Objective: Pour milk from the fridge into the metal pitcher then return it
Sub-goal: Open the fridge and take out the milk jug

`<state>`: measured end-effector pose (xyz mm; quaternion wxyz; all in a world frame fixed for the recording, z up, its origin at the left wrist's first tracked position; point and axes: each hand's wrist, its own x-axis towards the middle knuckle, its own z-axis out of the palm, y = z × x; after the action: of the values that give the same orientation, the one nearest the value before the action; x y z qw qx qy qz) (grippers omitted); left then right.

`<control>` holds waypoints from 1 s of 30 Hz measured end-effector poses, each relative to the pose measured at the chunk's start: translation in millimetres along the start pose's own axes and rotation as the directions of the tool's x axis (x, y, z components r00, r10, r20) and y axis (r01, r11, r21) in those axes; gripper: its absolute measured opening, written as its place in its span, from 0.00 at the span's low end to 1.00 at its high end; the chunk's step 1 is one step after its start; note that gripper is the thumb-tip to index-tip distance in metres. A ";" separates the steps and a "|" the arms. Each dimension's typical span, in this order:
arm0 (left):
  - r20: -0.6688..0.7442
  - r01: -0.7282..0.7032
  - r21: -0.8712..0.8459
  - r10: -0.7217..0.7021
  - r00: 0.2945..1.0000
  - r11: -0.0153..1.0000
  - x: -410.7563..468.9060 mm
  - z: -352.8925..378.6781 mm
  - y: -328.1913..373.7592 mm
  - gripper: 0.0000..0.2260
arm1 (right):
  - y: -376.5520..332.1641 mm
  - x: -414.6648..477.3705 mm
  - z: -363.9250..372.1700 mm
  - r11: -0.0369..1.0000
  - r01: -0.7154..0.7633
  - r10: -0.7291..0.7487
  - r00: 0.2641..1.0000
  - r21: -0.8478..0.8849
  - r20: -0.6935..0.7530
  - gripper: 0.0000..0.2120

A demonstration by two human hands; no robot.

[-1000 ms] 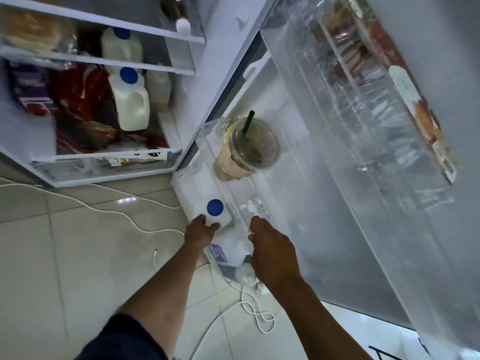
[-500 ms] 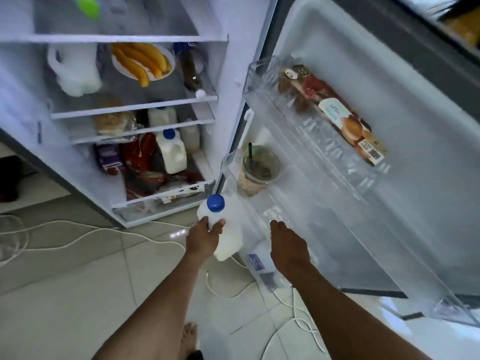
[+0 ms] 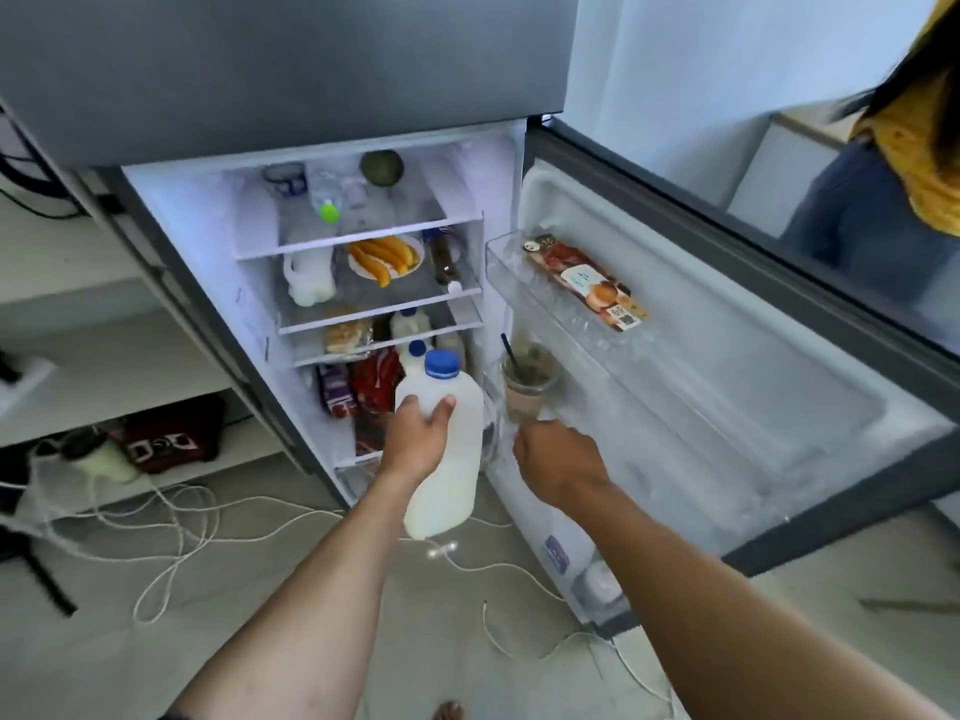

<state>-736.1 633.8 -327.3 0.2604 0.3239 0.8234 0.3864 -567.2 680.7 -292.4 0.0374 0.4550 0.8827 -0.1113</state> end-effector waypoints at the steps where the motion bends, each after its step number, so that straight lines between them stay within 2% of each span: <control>1: -0.013 -0.036 0.015 0.036 0.999 0.999 -7.5 -3.6 12.3 0.19 | 1.2 -5.1 -14.0 0.999 0.031 -0.031 0.999 0.009 -0.026 0.11; 4: -0.085 -0.100 0.005 0.101 0.991 0.995 -27.1 -16.1 46.5 0.20 | 8.3 -24.9 -59.5 0.993 0.112 -0.105 0.983 0.039 -0.149 0.11; 7: -0.179 -0.153 -0.040 0.144 0.973 0.987 -49.2 -24.5 84.5 0.21 | 28.1 -49.2 -97.7 0.979 0.187 -0.202 0.901 -0.079 -0.385 0.15; 12: -0.235 -0.242 -0.055 0.223 0.946 0.969 -90.8 -24.0 145.0 0.19 | 67.7 -78.2 -140.2 0.984 0.056 -0.141 0.823 -0.169 -0.550 0.19; 19: -0.258 -0.294 -0.089 0.263 0.930 0.952 -130.2 -2.4 182.3 0.21 | 123.8 -122.2 -165.0 0.978 -0.145 0.074 0.910 -0.147 -0.409 0.28; 22: -0.275 -0.312 -0.088 0.278 0.920 0.946 -145.4 7.7 186.5 0.21 | 137.0 -136.2 -164.5 0.967 -0.108 0.026 0.943 -0.232 -0.332 0.31; 30: -0.326 -0.345 -0.051 0.311 0.893 0.937 -168.6 -10.7 169.4 0.17 | 124.1 -147.2 -171.5 0.962 -0.063 -0.007 0.966 -0.266 -0.257 0.34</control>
<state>-576.7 588.2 -154.7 0.0748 0.3785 0.7654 0.5150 -374.6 672.8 -121.1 -0.0130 0.4686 0.8805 0.0708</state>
